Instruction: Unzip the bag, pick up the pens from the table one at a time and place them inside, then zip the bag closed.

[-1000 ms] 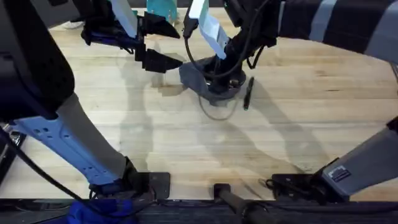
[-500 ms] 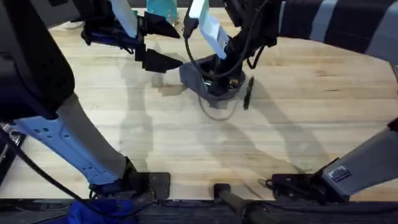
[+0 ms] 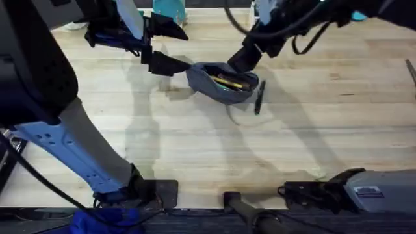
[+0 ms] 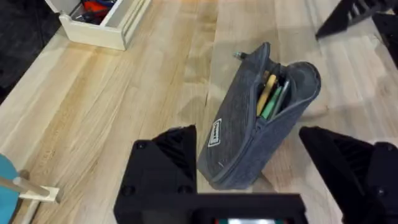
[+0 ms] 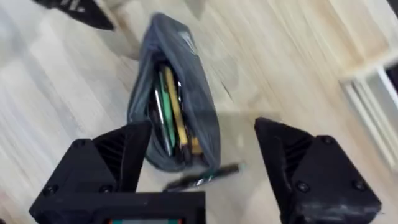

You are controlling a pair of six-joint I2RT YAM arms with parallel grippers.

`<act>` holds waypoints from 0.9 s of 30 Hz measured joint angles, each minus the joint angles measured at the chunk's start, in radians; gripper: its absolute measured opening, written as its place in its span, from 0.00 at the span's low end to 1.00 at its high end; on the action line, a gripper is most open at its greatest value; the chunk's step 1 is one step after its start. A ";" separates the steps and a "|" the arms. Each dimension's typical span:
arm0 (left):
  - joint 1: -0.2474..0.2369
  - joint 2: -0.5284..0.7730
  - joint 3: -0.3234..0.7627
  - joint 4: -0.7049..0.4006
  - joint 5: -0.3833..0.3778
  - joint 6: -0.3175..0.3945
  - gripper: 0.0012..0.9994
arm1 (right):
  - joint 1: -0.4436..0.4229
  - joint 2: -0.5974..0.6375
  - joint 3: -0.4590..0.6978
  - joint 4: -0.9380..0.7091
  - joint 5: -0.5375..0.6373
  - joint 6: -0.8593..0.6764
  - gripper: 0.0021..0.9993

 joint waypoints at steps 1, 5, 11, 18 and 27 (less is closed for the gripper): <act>0.000 0.000 0.000 0.000 0.000 0.000 0.99 | -0.001 -0.012 0.000 -0.015 0.022 0.030 1.00; 0.000 0.000 0.000 0.000 0.000 0.000 0.99 | 0.000 -0.057 0.000 -0.094 0.093 0.151 1.00; 0.000 0.000 0.000 0.000 0.009 0.000 0.99 | 0.000 -0.102 0.000 -0.216 0.208 0.403 1.00; 0.000 0.000 0.000 0.000 0.020 0.000 0.99 | 0.000 -0.108 0.000 -0.323 0.266 0.678 1.00; 0.000 0.000 0.000 0.000 0.023 0.000 0.99 | -0.002 -0.108 0.000 -0.386 0.266 0.850 1.00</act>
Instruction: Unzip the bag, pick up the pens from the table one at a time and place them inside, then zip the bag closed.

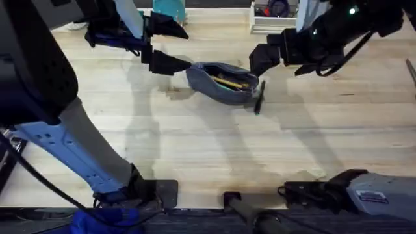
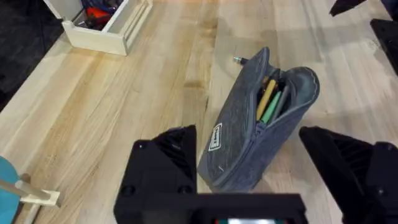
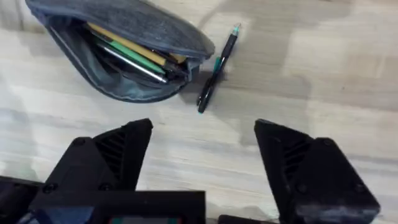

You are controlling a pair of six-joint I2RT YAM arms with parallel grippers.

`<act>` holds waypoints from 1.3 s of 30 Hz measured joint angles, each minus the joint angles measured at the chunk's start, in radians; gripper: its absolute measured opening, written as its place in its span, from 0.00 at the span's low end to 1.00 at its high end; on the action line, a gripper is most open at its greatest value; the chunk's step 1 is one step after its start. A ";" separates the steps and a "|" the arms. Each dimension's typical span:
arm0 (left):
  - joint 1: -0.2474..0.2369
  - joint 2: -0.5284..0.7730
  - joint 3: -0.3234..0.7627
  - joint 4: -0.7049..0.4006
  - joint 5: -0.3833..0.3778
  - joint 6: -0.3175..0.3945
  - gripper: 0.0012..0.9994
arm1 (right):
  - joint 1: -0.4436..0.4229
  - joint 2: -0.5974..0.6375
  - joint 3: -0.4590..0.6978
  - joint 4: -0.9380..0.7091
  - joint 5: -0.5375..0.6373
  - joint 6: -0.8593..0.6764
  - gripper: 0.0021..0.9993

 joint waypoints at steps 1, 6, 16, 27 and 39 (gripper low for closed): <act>0.000 0.000 0.000 0.000 0.000 0.000 0.99 | 0.000 0.000 0.000 0.000 0.000 0.013 1.00; 0.000 0.000 0.000 0.000 0.000 0.000 1.00 | -0.001 0.000 -0.001 0.001 0.004 0.052 1.00; 0.000 0.000 0.000 0.000 0.000 0.000 0.99 | -0.093 -0.174 -0.207 0.135 -0.011 0.069 0.99; 0.000 0.000 0.000 0.000 0.000 0.000 0.99 | -0.170 -0.302 -0.548 0.410 -0.123 0.103 1.00; 0.000 0.000 0.000 0.000 0.000 0.000 0.99 | -0.170 -0.259 -0.623 0.539 -0.042 0.137 1.00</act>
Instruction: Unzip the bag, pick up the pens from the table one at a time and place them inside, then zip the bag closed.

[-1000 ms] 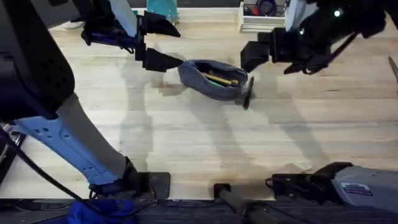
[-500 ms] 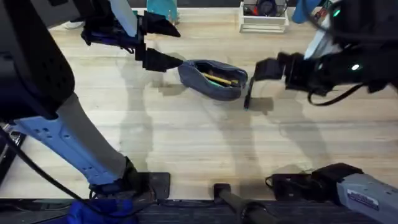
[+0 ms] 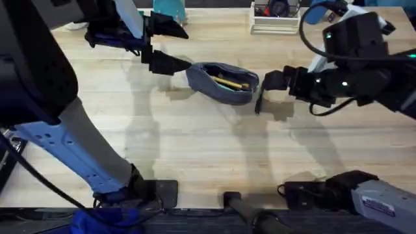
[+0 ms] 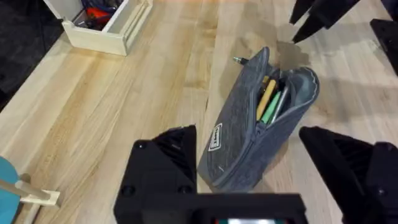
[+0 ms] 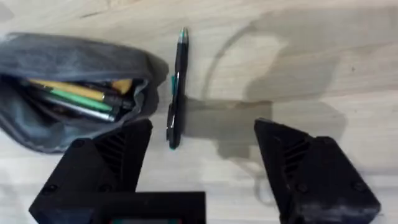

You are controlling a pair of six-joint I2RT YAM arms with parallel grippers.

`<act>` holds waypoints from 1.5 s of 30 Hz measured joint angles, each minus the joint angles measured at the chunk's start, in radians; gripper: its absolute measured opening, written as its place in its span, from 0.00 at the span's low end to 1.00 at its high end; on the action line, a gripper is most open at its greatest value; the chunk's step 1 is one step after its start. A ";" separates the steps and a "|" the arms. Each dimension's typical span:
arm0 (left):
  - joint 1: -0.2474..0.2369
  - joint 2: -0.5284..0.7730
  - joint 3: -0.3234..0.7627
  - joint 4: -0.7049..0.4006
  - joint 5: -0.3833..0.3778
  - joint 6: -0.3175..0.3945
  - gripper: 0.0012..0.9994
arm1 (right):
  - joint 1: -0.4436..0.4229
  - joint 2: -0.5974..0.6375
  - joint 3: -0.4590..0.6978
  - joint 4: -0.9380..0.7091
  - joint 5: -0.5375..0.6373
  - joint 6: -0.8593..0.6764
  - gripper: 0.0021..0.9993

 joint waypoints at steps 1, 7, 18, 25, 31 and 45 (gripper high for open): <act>0.000 0.000 0.000 0.000 0.000 0.000 0.99 | 0.000 0.014 -0.001 0.013 0.002 0.000 1.00; 0.000 0.000 0.000 0.000 0.000 0.000 0.99 | 0.000 0.101 -0.002 0.057 0.025 0.006 1.00; 0.000 0.000 0.000 0.000 0.000 0.000 0.99 | 0.070 0.201 -0.003 0.127 0.088 0.019 1.00; 0.000 0.000 0.000 0.000 0.000 0.000 0.99 | 0.099 0.240 -0.003 0.137 0.136 0.031 1.00; 0.000 0.000 0.000 0.000 0.000 0.000 0.99 | 0.104 0.265 -0.003 0.149 0.161 0.045 1.00; 0.000 0.000 0.000 0.000 0.000 0.000 0.99 | 0.154 0.300 0.005 0.155 0.233 0.052 0.79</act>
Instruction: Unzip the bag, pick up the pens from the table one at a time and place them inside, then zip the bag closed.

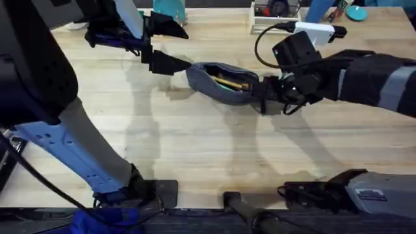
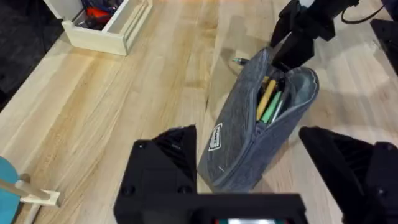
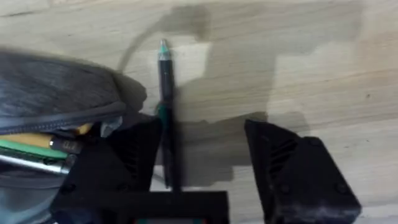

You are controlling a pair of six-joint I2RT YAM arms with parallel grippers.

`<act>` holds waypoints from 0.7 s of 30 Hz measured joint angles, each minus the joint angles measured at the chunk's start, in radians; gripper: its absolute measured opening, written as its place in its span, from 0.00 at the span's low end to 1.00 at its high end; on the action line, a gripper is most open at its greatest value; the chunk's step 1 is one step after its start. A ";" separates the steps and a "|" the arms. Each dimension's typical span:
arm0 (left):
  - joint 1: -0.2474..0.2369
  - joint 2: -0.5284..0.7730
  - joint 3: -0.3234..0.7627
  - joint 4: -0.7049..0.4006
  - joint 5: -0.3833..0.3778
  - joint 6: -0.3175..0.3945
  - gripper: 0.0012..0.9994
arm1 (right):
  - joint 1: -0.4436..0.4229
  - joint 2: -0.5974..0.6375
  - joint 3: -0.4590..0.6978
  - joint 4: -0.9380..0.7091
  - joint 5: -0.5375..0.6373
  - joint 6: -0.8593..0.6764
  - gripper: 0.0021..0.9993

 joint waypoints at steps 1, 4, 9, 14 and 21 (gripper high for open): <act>0.000 0.000 0.000 0.000 0.000 0.000 0.99 | 0.000 0.000 0.000 0.000 0.000 0.001 0.75; 0.000 0.000 0.000 0.000 0.000 0.000 0.99 | 0.000 0.002 0.001 0.003 0.000 0.000 0.65; 0.000 0.000 0.000 0.000 0.000 0.000 0.99 | -0.001 0.004 0.002 0.008 0.007 0.002 0.20; 0.000 0.000 0.000 0.000 0.000 0.000 1.00 | -0.002 0.004 0.006 0.010 0.015 0.009 0.04; 0.000 0.000 0.000 0.000 0.000 0.000 0.99 | -0.002 -0.002 0.008 0.006 0.010 0.002 0.04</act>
